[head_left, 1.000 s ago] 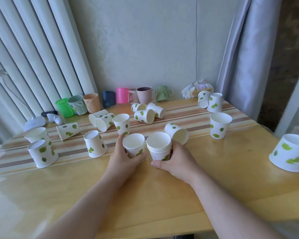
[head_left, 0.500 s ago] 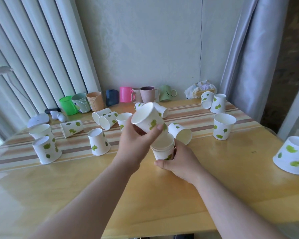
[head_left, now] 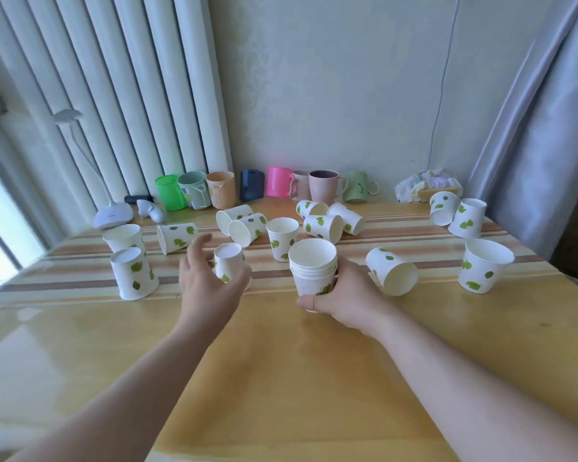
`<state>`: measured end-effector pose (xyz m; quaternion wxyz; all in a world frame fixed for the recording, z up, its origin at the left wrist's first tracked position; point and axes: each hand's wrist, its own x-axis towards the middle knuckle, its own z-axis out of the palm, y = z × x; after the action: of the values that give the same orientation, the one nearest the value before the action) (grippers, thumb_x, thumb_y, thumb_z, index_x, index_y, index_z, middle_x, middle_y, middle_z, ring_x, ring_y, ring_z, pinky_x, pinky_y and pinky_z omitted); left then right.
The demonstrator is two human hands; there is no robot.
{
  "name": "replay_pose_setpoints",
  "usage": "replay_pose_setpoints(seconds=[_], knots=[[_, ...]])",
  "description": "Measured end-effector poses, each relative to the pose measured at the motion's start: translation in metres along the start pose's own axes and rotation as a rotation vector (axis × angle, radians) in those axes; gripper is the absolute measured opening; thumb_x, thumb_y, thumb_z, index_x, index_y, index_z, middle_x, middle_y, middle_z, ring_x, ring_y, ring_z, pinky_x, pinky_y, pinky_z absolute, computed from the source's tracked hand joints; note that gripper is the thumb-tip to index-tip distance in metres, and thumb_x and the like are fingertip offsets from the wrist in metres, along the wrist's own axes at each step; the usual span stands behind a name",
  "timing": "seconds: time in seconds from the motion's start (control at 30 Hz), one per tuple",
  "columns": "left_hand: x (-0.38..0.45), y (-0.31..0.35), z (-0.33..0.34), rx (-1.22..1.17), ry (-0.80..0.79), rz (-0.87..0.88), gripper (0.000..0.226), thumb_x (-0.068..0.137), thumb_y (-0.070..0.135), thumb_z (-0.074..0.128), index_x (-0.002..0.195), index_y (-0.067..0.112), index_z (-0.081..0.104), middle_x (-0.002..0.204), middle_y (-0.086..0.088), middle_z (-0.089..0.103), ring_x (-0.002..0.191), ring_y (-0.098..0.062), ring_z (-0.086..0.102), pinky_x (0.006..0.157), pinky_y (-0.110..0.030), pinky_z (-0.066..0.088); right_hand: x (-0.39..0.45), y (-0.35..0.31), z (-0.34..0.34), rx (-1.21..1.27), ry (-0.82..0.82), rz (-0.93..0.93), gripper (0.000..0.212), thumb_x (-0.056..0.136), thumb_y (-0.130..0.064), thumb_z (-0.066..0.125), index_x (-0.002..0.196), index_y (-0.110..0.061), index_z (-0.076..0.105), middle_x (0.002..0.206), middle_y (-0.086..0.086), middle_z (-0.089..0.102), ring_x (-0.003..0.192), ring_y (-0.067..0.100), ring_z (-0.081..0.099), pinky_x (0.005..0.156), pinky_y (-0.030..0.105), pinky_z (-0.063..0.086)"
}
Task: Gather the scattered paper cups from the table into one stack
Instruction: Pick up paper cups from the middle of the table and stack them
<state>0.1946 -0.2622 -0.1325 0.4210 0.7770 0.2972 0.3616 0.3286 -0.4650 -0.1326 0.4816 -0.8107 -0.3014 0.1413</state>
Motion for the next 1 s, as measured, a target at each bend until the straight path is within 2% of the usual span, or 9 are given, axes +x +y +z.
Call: replay_pose_setpoints(seconds=[0.1, 0.27, 0.47, 0.57, 0.67, 0.73, 0.83, 0.9, 1.0], knots=[[0.024, -0.008, -0.01, 0.07, -0.057, -0.06, 0.092, 0.087, 0.045, 0.078, 0.16, 0.044, 0.022, 0.155, 0.004, 0.036, 0.148, -0.024, 0.032, 0.123, -0.046, 0.031, 0.025, -0.008, 0.032, 0.069, 0.006, -0.036, 0.06, 0.071, -0.029, 0.099, 0.116, -0.041, 0.061, 0.114, -0.021, 0.073, 0.107, 0.002, 0.068, 0.084, 0.024, 0.053], [0.046, -0.022, -0.007, 0.239, -0.239, -0.138, 0.108, 0.085, 0.056, 0.076, 0.167, 0.047, 0.007, 0.159, 0.001, 0.048, 0.148, -0.031, 0.039, 0.124, -0.053, 0.033, 0.047, 0.006, 0.053, 0.028, -0.015, -0.023, 0.068, 0.07, -0.035, 0.1, 0.125, -0.04, 0.061, 0.117, -0.022, 0.071, 0.107, -0.003, 0.065, 0.083, 0.021, 0.05], [0.06, -0.013, -0.017, 0.332, -0.296, -0.069, 0.066, 0.081, 0.049, 0.079, 0.141, 0.056, 0.051, 0.122, 0.012, 0.07, 0.104, -0.018, 0.068, 0.092, -0.044, 0.061, 0.051, 0.019, 0.051, 0.11, -0.056, -0.012, 0.061, 0.068, -0.03, 0.1, 0.113, -0.048, 0.063, 0.109, -0.026, 0.076, 0.096, -0.016, 0.066, 0.082, 0.019, 0.051], [0.056, -0.01, -0.03, 0.303, -0.241, -0.165, 0.053, 0.079, 0.043, 0.083, 0.123, 0.044, 0.052, 0.105, 0.005, 0.067, 0.085, -0.024, 0.071, 0.069, -0.04, 0.065, 0.053, 0.022, 0.05, 0.114, -0.075, -0.024, 0.062, 0.067, -0.034, 0.1, 0.116, -0.047, 0.064, 0.108, -0.027, 0.076, 0.099, -0.01, 0.069, 0.082, 0.019, 0.052], [0.055, -0.017, -0.053, 0.343, -0.257, -0.181, 0.052, 0.079, 0.04, 0.086, 0.116, 0.033, 0.051, 0.102, 0.002, 0.067, 0.079, -0.022, 0.068, 0.06, -0.035, 0.06, 0.058, 0.019, 0.047, 0.099, -0.108, -0.064, 0.065, 0.068, -0.034, 0.099, 0.122, -0.046, 0.063, 0.113, -0.023, 0.075, 0.105, -0.004, 0.068, 0.083, 0.021, 0.052], [0.052, -0.021, -0.068, 0.387, -0.342, -0.197, 0.057, 0.082, 0.035, 0.087, 0.126, 0.037, 0.051, 0.108, 0.006, 0.066, 0.088, -0.02, 0.068, 0.066, -0.034, 0.062, 0.059, 0.018, 0.048, 0.084, -0.122, -0.089, 0.07, 0.069, -0.035, 0.098, 0.128, -0.044, 0.061, 0.117, -0.025, 0.073, 0.109, -0.005, 0.066, 0.085, 0.023, 0.052], [0.043, -0.027, -0.076, 0.505, -0.474, -0.236, 0.09, 0.082, 0.032, 0.088, 0.154, 0.049, 0.037, 0.127, 0.008, 0.063, 0.103, -0.018, 0.065, 0.076, -0.031, 0.061, 0.058, 0.021, 0.051, 0.071, -0.118, -0.099, 0.072, 0.07, -0.036, 0.098, 0.131, -0.041, 0.06, 0.118, -0.025, 0.072, 0.108, -0.006, 0.064, 0.084, 0.024, 0.052], [0.037, -0.026, -0.071, 0.586, -0.478, -0.204, 0.099, 0.081, 0.036, 0.086, 0.163, 0.044, 0.032, 0.143, 0.007, 0.057, 0.112, -0.02, 0.062, 0.08, -0.03, 0.06, 0.054, 0.023, 0.052, 0.063, -0.11, -0.1, 0.073, 0.069, -0.038, 0.098, 0.131, -0.04, 0.061, 0.119, -0.025, 0.072, 0.109, -0.005, 0.065, 0.084, 0.025, 0.052], [0.031, -0.019, -0.057, 0.447, -0.394, -0.188, 0.073, 0.075, 0.04, 0.088, 0.141, 0.034, 0.059, 0.123, 0.004, 0.07, 0.103, -0.021, 0.068, 0.082, -0.037, 0.062, 0.05, 0.022, 0.052, 0.047, -0.105, -0.1, 0.071, 0.069, -0.039, 0.097, 0.13, -0.041, 0.06, 0.118, -0.026, 0.071, 0.11, -0.006, 0.063, 0.083, 0.023, 0.05]])
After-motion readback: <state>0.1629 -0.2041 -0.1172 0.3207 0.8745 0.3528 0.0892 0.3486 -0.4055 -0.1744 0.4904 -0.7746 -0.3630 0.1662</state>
